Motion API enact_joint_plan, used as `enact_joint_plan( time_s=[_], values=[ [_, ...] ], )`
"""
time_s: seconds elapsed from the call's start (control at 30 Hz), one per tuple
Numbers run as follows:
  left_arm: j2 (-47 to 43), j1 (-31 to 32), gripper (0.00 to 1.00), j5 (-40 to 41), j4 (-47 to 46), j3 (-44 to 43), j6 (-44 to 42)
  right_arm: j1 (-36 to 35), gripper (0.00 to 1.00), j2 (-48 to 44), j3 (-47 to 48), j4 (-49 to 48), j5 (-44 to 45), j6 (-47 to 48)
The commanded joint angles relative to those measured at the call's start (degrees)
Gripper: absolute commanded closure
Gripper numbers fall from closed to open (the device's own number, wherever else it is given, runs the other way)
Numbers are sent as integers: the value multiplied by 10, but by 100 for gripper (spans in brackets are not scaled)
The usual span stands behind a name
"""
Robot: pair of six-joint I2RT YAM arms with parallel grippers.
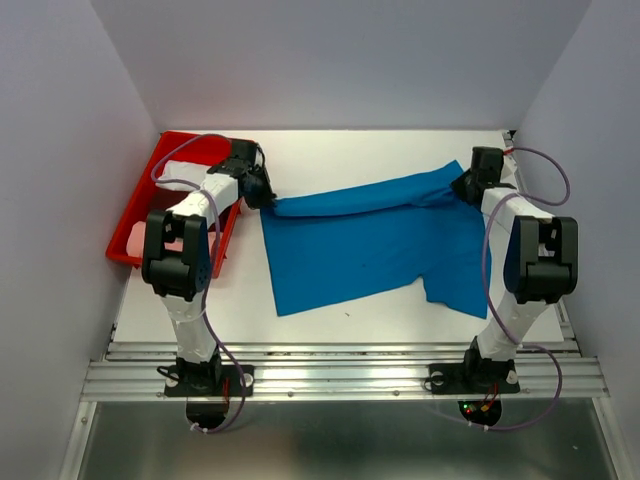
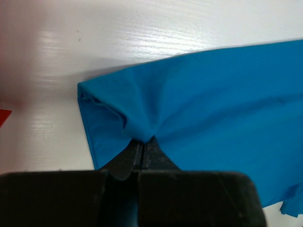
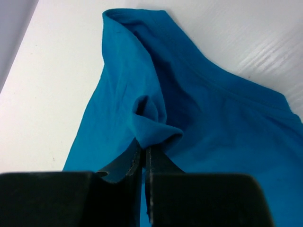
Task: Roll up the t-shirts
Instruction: Fold the T-shirt at the center of the board.
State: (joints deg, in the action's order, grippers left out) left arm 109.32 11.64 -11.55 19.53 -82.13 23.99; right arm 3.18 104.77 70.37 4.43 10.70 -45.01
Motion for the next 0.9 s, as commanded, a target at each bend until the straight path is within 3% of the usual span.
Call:
enact_joint_plan(
  time_s=[0.0,0.43,0.87],
  values=[
    [-52,4,100,9,-5,10,-10,18,99,-29,-3,2,2,12],
    [-89,34,100,15,-10,69,23,24,99,-45,16,61,-49,62],
    [-127,39,100,28,-27,140,80,34,99,-37,50,94,-44,80]
  ],
)
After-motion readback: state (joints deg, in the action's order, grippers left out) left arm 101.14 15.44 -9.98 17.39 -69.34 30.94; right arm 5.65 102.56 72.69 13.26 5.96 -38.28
